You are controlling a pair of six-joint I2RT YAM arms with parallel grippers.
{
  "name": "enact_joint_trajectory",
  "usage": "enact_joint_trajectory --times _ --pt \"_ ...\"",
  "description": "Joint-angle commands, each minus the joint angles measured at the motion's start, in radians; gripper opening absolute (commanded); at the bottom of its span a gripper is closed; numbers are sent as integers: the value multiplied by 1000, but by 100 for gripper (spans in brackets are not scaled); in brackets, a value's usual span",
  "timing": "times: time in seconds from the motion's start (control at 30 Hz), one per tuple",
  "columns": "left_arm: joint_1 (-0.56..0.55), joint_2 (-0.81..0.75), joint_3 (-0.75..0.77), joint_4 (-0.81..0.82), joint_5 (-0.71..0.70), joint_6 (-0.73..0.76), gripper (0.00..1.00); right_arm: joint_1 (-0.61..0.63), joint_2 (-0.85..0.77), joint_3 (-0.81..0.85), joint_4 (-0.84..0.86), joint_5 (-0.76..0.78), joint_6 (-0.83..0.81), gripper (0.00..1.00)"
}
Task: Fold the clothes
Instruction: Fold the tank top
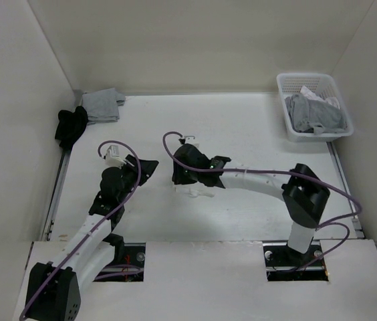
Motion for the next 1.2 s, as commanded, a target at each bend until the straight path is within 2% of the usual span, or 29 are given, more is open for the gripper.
enact_joint_trajectory --times 0.0,0.07,0.23,0.37,0.43,0.57,0.7,0.9,1.17 --pt "0 -6 -1 22 18 7 37 1 -207 -97 86 32 12 42" --pt "-8 6 5 25 10 11 37 -13 -306 -202 135 31 22 38" --pt "-86 71 33 25 -36 50 36 -96 -519 -468 220 46 34 5" --pt "-164 124 73 -51 -151 142 34 -177 -754 -727 358 107 43 2" --pt "-172 137 93 -120 -220 180 36 -241 -862 -841 414 124 49 12" --pt "-163 117 75 -177 -263 203 41 -370 -1027 -1029 552 109 26 45" --pt "-154 115 65 -226 -281 209 48 -459 -1085 -1116 620 88 8 60" --pt "-137 178 94 -234 -275 203 50 -515 -1099 -1191 709 95 6 66" --pt "-146 236 123 -193 -260 212 48 -512 -1044 -1179 731 91 2 66"
